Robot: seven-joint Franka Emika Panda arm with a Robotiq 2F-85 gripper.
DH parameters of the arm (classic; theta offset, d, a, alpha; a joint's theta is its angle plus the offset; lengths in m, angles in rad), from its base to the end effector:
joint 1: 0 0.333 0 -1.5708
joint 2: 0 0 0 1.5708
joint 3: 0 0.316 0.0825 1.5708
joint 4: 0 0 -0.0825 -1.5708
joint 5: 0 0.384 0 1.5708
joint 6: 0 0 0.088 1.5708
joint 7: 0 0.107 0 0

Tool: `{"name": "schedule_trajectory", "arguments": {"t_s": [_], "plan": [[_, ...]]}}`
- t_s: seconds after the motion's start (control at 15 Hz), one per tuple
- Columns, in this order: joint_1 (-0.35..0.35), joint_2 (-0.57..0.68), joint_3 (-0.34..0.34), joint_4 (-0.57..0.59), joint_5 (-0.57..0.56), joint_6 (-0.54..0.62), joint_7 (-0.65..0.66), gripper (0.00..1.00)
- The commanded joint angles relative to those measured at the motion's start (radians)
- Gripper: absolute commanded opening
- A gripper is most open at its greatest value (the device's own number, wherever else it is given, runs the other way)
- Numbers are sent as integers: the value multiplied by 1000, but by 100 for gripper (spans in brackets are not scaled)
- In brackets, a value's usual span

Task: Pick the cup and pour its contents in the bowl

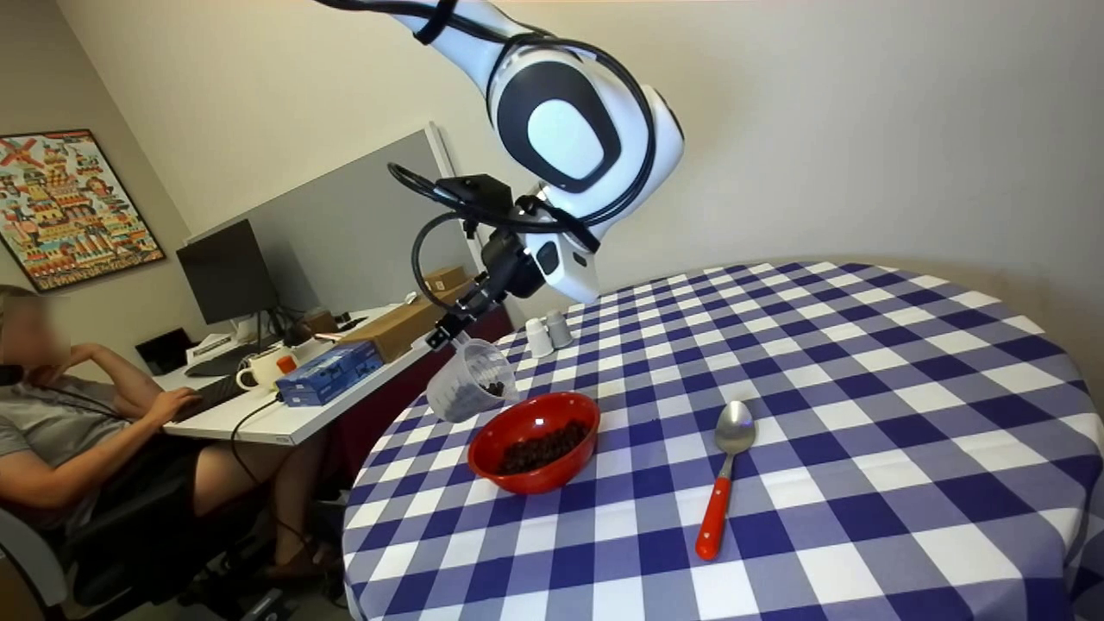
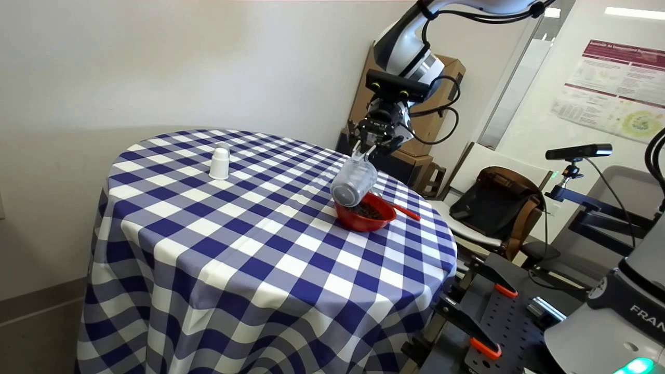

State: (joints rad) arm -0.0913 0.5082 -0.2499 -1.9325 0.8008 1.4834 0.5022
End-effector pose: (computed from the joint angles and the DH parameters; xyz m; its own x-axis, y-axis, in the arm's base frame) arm 0.5234 -0.0962 0.2154 0.1387 -0.4531 -0.8806 -0.9262 -0.3741 0.0466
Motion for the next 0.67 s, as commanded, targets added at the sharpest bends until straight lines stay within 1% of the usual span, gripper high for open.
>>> {"name": "schedule_trajectory", "arguments": {"t_s": [0.0,0.2,0.4,0.6], "plan": [[51,-104,32,-52,-96,112,-24,6],[91,-159,72,-56,-189,182,-11,6],[132,-191,118,-69,-309,240,1,6],[172,-208,163,-102,-420,346,0,6]]}}
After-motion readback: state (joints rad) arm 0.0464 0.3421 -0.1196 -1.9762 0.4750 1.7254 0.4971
